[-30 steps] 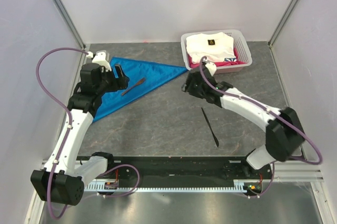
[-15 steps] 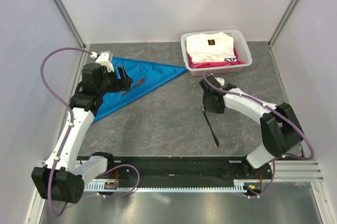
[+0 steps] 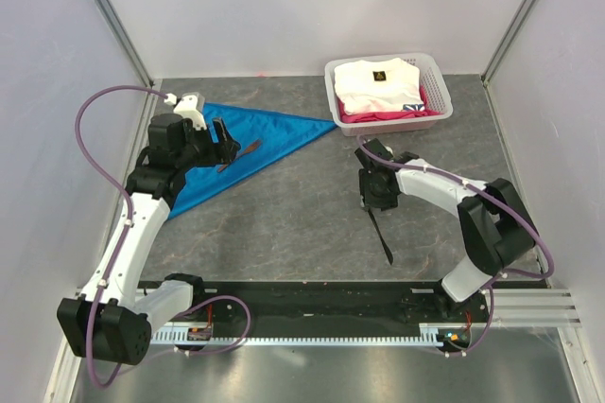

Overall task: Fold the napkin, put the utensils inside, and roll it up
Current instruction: Grab a utensil with the right arm

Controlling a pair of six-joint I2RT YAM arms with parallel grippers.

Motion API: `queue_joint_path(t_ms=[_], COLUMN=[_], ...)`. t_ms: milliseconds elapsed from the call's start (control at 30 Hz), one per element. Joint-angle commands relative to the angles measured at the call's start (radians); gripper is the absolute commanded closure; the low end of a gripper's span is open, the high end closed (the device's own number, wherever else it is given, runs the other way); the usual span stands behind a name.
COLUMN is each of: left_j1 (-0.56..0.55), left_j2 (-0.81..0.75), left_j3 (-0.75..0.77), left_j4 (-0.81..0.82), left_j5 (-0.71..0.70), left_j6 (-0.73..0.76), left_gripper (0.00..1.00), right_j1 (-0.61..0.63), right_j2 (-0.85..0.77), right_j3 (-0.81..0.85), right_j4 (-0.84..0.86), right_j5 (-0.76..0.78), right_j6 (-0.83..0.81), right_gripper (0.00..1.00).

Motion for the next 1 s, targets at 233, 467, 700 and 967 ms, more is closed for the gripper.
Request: queue_joint_path(t_ms=[233,467,700,967], left_j1=[-0.002,-0.002,-0.003,-0.002], left_j2=[0.003,0.003,-0.003,-0.006], left_j3=[0.002,0.003,0.005,0.005], left_j4=[0.040,0.040,0.040,0.038], left_j5=[0.034,0.040,0.048,0.054], left_j6=[0.028,0.026,0.022,0.018], left_gripper=[0.21,0.21,0.21,0.21], right_j1=[0.007,0.055,0.115,0.191], right_j2=[0.051,0.100,0.165,0.254], right_j3=[0.002,0.012,0.053,0.228], right_j4=[0.037,0.037,0.023,0.038], right_j5=[-0.012,0.032,0.066,0.014], right_j6=[-0.022,-0.024,0.029,0.098], right_gripper=[0.52,0.60,0.93,1.00])
